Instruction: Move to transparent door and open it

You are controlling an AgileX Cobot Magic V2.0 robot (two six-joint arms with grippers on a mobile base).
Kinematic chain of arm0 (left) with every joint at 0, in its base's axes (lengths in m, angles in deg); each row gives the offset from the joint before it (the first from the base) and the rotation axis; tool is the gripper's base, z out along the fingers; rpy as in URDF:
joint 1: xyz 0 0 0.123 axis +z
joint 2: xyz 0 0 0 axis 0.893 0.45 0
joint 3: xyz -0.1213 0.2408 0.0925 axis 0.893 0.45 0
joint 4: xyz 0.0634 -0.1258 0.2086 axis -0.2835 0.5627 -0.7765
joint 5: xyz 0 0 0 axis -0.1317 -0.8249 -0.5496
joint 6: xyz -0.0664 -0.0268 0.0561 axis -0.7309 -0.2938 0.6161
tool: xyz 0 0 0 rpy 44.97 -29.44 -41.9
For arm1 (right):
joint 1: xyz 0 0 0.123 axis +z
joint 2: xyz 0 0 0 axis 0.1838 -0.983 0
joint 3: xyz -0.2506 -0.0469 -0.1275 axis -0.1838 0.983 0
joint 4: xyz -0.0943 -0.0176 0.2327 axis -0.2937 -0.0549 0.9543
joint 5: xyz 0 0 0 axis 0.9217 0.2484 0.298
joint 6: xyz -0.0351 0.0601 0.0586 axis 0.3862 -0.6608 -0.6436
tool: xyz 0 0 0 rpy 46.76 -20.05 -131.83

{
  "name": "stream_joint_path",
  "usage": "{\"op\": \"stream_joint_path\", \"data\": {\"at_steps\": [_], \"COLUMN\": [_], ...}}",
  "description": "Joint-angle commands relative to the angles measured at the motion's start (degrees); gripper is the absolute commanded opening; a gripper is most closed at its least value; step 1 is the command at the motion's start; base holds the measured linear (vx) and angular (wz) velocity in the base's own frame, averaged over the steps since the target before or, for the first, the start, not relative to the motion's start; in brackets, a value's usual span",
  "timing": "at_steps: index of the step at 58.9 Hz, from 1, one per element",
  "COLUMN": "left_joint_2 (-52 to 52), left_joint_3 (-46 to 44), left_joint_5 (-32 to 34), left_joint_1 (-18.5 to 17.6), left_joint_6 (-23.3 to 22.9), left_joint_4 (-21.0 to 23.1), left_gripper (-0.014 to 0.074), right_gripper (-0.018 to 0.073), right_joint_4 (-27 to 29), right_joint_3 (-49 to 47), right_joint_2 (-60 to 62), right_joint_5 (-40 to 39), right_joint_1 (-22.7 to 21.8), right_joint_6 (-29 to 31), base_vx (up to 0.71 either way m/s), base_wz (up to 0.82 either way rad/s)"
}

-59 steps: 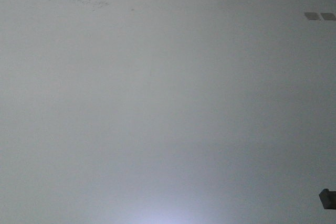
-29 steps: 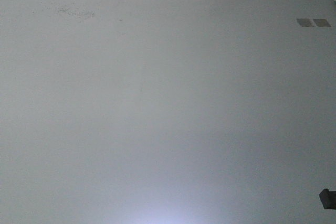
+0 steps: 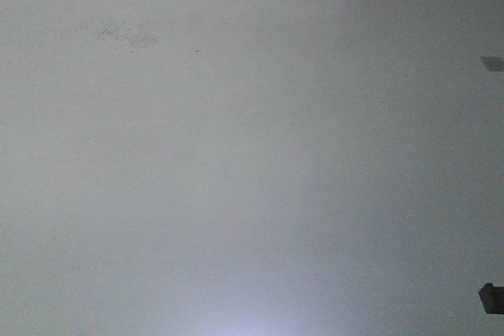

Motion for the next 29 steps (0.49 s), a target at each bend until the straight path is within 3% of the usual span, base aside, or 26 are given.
{"op": "stream_joint_path", "data": {"at_steps": [1, 29], "left_joint_2": [0.52, 0.52], "left_joint_3": [1.72, 1.72], "left_joint_5": [4.72, 4.72], "left_joint_1": [-0.20, -0.20], "left_joint_6": [0.05, 0.05], "left_joint_4": [0.55, 0.55], "left_gripper": [-0.0006, -0.0006], "right_gripper": [-0.0008, -0.0008], "right_joint_4": [-0.05, -0.05], "right_joint_3": [0.79, 0.79], "right_joint_2": [0.79, 0.79], "right_joint_5": [-4.75, -4.75], "right_joint_1": [-0.37, -0.37], "right_joint_6": [0.14, 0.14], "base_vx": [0.47, 0.51], "base_wz": [0.17, 0.25]}}
